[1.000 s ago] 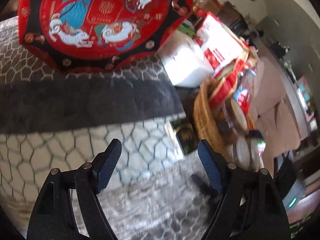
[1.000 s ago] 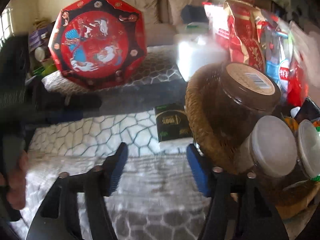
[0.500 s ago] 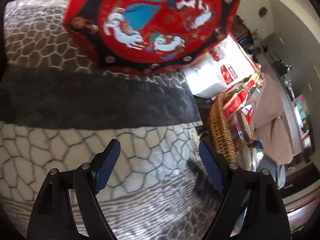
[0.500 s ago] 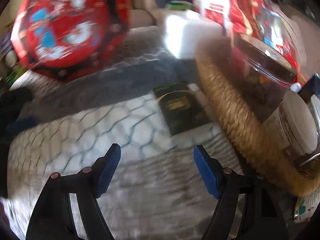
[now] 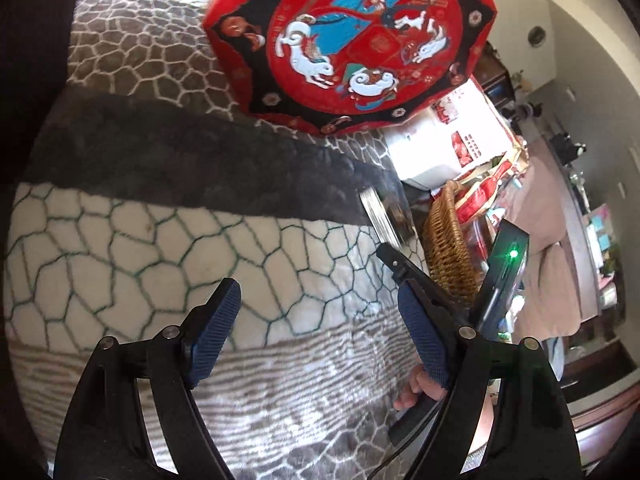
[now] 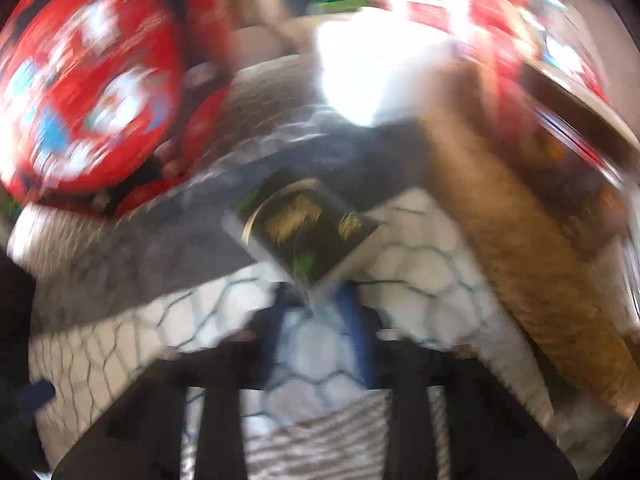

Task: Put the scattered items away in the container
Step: 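Grasp the small black box on the cloth with the right gripper, then carry the black box over the white tray with the right gripper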

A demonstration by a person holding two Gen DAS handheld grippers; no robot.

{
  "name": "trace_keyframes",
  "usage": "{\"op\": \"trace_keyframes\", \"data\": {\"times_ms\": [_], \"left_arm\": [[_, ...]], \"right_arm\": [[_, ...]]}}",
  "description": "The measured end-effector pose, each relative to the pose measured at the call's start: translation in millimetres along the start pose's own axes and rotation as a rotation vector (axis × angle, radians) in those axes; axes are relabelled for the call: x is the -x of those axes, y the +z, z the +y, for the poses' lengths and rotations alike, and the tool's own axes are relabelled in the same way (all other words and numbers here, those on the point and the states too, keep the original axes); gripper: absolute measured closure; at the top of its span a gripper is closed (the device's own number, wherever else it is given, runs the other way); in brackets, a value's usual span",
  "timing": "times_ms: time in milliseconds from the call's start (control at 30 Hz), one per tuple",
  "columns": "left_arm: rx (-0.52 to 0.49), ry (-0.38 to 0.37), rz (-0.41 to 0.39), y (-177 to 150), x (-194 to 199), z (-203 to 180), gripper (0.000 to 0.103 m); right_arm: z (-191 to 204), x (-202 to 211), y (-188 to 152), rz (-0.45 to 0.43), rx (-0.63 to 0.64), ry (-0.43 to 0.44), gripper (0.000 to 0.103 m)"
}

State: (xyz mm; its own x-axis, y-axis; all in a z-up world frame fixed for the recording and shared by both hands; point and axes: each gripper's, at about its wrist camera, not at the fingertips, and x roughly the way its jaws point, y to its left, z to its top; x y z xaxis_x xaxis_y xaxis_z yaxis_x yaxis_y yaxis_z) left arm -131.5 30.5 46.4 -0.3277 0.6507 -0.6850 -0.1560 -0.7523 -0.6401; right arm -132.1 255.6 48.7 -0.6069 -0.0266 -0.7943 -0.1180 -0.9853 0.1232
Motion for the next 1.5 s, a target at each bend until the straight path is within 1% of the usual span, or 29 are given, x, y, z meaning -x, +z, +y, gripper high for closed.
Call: {"op": "trace_keyframes", "data": {"times_ms": [67, 133, 167, 200, 233, 267, 300, 333, 400, 467, 500, 567, 633, 667, 700, 733, 767, 800, 833, 900, 967, 1033, 1133, 1267, 1333, 1367, 1400, 1433, 1500], "left_arm": [[0.002, 0.006, -0.004, -1, 6, 3, 0.024], [0.01, 0.006, -0.008, -1, 12, 6, 0.024], [0.014, 0.0, -0.009, -1, 15, 7, 0.024], [0.016, -0.004, -0.01, -1, 17, 8, 0.024], [0.014, -0.004, -0.011, -2, 18, 9, 0.023], [0.009, -0.004, -0.01, -3, 19, 9, 0.023], [0.002, -0.001, -0.007, -4, 19, 8, 0.023], [-0.002, 0.002, -0.005, -5, 18, 8, 0.023], [0.001, -0.002, 0.003, -7, 15, 8, 0.022], [0.009, -0.002, 0.008, -7, 10, 7, 0.022], [0.009, 0.0, 0.011, -6, 8, 7, 0.022], [-0.001, 0.016, 0.015, -6, 5, 4, 0.022], [-0.019, 0.032, 0.015, -6, 3, 0, 0.022], [-0.023, 0.031, 0.016, -6, 3, 0, 0.022], [-0.025, 0.03, 0.018, -6, 2, -1, 0.022], [-0.025, 0.032, 0.018, -6, 2, -1, 0.022], [-0.024, 0.031, 0.018, -6, 2, -1, 0.022], [-0.023, 0.026, 0.018, -6, 2, -1, 0.022], [-0.021, 0.022, 0.02, -7, 2, -1, 0.022], [-0.014, 0.018, 0.024, -7, 3, -1, 0.022], [0.007, -0.005, 0.024, -7, 7, -1, 0.022], [0.048, -0.059, 0.024, -6, 14, 2, 0.022], [0.102, -0.126, 0.014, -4, 29, 4, 0.022], [0.137, -0.179, -0.008, -6, 53, 0, 0.022], [0.134, -0.183, -0.019, -11, 67, -4, 0.029], [0.127, -0.178, -0.03, -14, 75, -6, 0.055], [0.125, -0.195, -0.038, -16, 84, -8, 0.075], [0.127, -0.202, -0.045, -19, 94, -10, 0.075], [0.137, -0.187, -0.062, -22, 116, -11, 0.075]], "right_arm": [[10, 5, -6, 0.004, 0.053, 0.063, 0.099], [20, 11, -14, 0.057, 0.105, 0.152, 0.099], [24, 16, -16, 0.064, 0.131, 0.162, 0.097], [27, 26, -15, 0.029, 0.17, 0.135, 0.093], [26, 33, -11, -0.008, 0.19, 0.116, 0.073], [23, 38, -2, -0.039, 0.208, 0.103, 0.03], [20, 38, 8, -0.05, 0.224, 0.097, 0.014], [18, 32, 19, -0.045, 0.243, 0.092, 0.006], [16, 17, 43, -0.012, 0.302, 0.086, 0.009], [21, -4, 61, 0.05, 0.341, 0.089, 0.011], [24, -12, 67, 0.071, 0.365, 0.069, 0.011], [26, -19, 62, 0.133, 0.41, 0.075, 0.016], [30, -31, 59, 0.167, 0.455, 0.004, 0.016], [31, -36, 59, 0.174, 0.471, -0.004, 0.017], [29, -43, 58, 0.198, 0.467, 0.005, 0.02], [26, -48, 57, 0.215, 0.455, 0.007, 0.039], [22, -52, 57, 0.233, 0.44, 0.025, 0.05], [16, -52, 57, 0.239, 0.411, 0.073, 0.05], [14, -51, 56, 0.245, 0.402, 0.101, 0.05], [11, -44, 50, 0.244, 0.4, 0.156, 0.051], [11, -32, 44, 0.231, 0.403, 0.21, 0.051], [19, -5, 32, 0.181, 0.449, 0.299, 0.051], [39, 38, 8, 0.14, 0.548, 0.392, 0.051], [69, 92, -19, 0.101, 0.675, 0.469, 0.05], [86, 110, -24, 0.098, 0.697, 0.505, 0.05], [95, 119, -26, 0.094, 0.714, 0.517, 0.05], [106, 127, -28, 0.084, 0.741, 0.513, 0.05], [114, 131, -30, 0.087, 0.762, 0.503, 0.05], [127, 143, -34, 0.081, 0.774, 0.525, 0.05]]}}
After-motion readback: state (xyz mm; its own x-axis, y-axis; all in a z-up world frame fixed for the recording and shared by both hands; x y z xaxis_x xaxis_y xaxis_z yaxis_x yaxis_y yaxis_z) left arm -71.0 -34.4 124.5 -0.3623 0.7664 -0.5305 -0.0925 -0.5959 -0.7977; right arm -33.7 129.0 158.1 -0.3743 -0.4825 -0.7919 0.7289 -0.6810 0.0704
